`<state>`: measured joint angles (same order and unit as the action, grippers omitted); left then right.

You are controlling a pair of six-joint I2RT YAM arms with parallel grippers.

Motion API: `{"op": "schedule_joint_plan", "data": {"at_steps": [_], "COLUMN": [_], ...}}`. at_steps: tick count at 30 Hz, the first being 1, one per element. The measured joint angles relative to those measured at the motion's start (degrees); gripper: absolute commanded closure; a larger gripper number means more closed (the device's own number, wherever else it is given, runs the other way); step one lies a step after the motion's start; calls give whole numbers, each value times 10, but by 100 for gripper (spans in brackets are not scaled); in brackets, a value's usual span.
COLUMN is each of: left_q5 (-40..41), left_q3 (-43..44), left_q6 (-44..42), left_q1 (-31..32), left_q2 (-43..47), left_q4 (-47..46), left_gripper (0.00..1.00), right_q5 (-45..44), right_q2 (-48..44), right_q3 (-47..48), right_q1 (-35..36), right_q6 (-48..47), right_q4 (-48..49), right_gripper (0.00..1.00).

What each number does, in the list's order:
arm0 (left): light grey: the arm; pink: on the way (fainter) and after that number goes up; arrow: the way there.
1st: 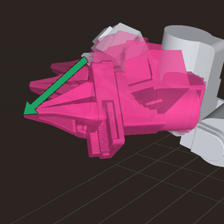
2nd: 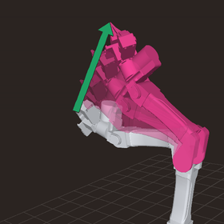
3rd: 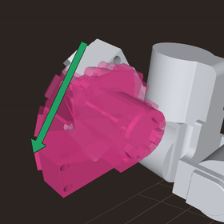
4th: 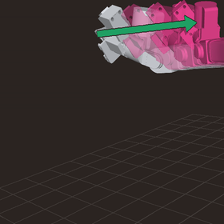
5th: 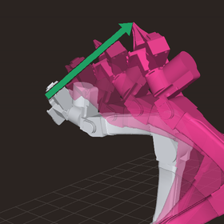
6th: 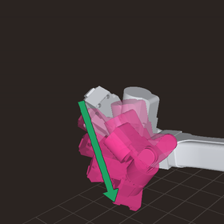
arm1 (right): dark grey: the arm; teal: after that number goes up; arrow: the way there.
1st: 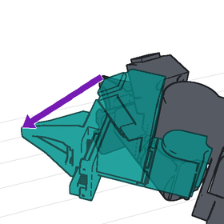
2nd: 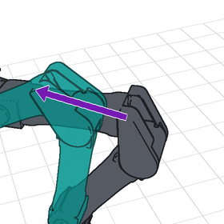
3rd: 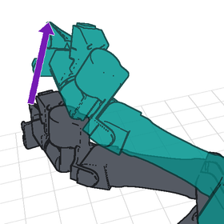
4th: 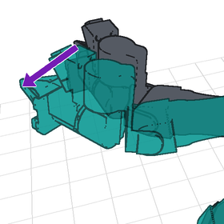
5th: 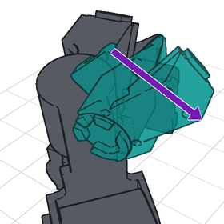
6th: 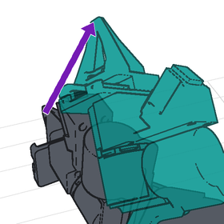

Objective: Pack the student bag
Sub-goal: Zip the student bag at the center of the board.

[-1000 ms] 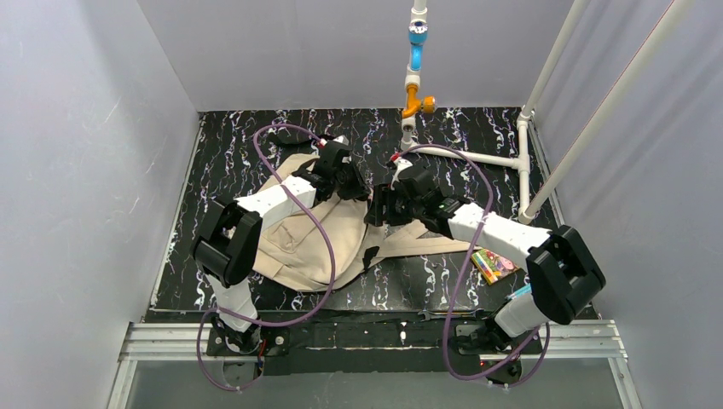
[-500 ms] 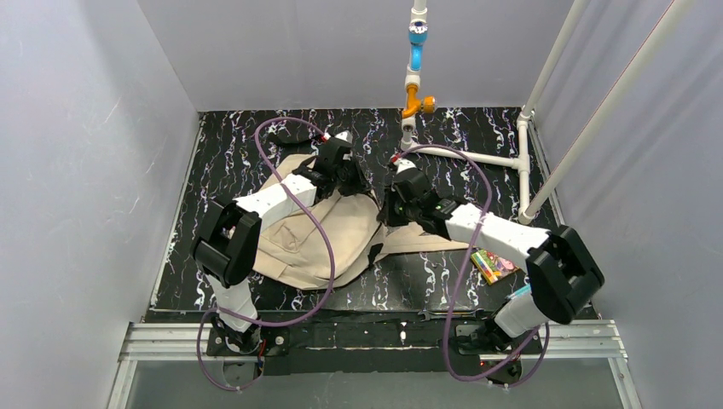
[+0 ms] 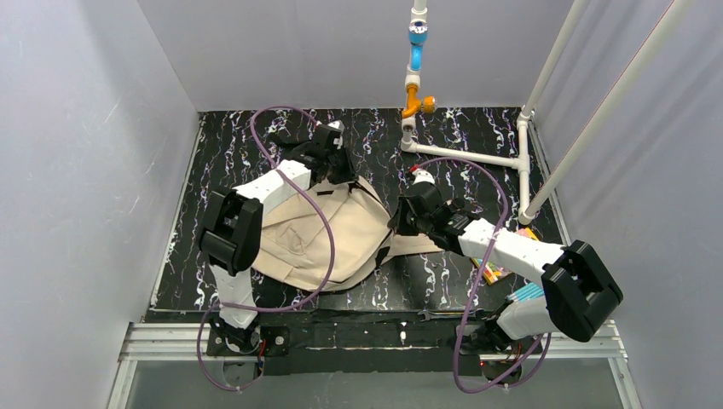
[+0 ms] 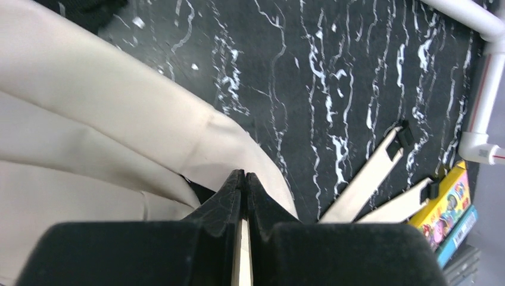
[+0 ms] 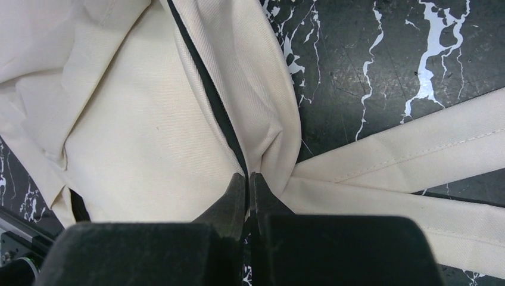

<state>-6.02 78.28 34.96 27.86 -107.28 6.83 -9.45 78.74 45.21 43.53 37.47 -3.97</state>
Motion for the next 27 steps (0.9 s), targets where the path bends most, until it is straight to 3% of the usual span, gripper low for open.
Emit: {"op": "schedule_joint_plan", "data": {"at_steps": [21, 27], "left_q5": [-30, -42], "left_q3": [79, 111], "left_q6": [-76, -87], "left_q1": [-40, -50], "left_q2": [-52, -56], "left_q4": [79, 121], "left_gripper": [99, 53], "right_q5": [-9, -9], "right_q2": [-12, -11], "right_q3": [-1, -1], "right_q1": [0, 0], "right_q6": [-4, -23], "right_q4": [-2, -6], "right_gripper": [99, 99]}}
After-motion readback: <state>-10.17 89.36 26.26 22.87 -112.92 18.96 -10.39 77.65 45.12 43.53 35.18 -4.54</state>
